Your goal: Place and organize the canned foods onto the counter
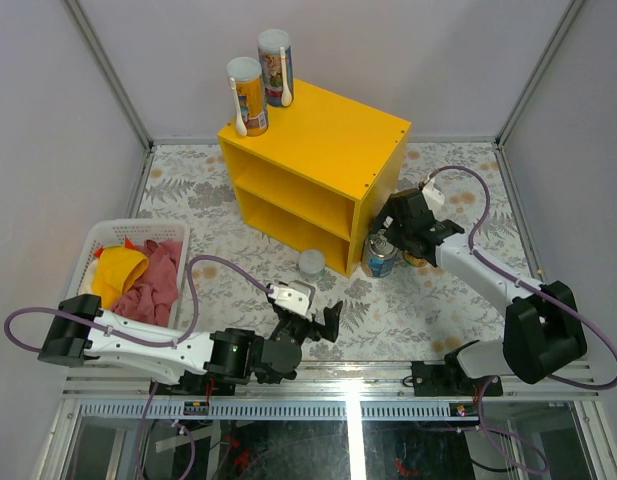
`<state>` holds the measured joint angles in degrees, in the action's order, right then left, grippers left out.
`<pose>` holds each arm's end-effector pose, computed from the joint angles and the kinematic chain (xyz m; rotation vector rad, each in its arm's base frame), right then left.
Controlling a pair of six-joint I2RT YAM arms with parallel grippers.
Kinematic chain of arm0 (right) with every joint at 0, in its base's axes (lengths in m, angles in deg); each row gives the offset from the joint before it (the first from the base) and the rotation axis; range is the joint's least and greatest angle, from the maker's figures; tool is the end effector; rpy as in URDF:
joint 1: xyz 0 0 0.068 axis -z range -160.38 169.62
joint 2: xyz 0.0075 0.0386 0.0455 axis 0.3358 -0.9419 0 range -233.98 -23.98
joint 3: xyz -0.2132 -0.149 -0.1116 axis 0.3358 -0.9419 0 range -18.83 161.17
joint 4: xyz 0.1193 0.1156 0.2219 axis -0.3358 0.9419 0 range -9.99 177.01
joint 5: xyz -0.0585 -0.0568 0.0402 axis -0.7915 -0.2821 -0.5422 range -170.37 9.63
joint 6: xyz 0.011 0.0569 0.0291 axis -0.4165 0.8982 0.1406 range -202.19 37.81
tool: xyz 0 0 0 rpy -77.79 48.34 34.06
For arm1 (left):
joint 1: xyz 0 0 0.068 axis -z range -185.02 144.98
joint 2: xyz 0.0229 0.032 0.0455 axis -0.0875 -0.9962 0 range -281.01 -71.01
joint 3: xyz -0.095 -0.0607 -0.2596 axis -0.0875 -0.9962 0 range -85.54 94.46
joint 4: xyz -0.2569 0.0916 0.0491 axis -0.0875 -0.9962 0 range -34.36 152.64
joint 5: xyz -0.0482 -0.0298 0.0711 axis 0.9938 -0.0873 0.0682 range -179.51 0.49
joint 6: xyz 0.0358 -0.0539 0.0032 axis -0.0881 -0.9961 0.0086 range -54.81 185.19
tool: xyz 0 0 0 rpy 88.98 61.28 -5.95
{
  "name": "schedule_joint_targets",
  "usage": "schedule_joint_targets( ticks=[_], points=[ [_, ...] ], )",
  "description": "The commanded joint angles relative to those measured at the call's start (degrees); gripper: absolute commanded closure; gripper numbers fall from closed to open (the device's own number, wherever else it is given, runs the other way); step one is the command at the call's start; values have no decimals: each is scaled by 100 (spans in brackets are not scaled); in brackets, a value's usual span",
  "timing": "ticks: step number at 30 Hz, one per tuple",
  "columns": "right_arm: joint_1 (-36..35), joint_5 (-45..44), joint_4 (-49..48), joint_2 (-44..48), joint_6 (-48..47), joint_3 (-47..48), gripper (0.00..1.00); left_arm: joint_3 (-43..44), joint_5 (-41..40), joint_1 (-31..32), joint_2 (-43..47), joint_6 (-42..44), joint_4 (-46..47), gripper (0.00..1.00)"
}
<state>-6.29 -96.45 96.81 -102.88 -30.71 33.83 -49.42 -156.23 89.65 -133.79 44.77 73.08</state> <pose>0.2922 0.1264 0.2374 0.6494 2.2214 0.3729 0.0263 -0.2484 0.2675 0.3192 1.6692 -0.4267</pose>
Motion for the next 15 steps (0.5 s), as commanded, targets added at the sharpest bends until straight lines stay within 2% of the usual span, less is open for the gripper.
schedule_joint_targets(
  ticks=[1, 8, 15],
  points=[
    [-69, -277, -269, -70, 80, 221, 5, -130, -33, 301, 116, 75, 528, 9],
    [-80, -184, -258, -42, -7, 98, 6, -186, 24, 299, 68, 49, 604, 9],
    [-155, -8, -278, 91, -38, -164, 13, -243, 109, 306, -94, 2, 767, 9]
  ],
)
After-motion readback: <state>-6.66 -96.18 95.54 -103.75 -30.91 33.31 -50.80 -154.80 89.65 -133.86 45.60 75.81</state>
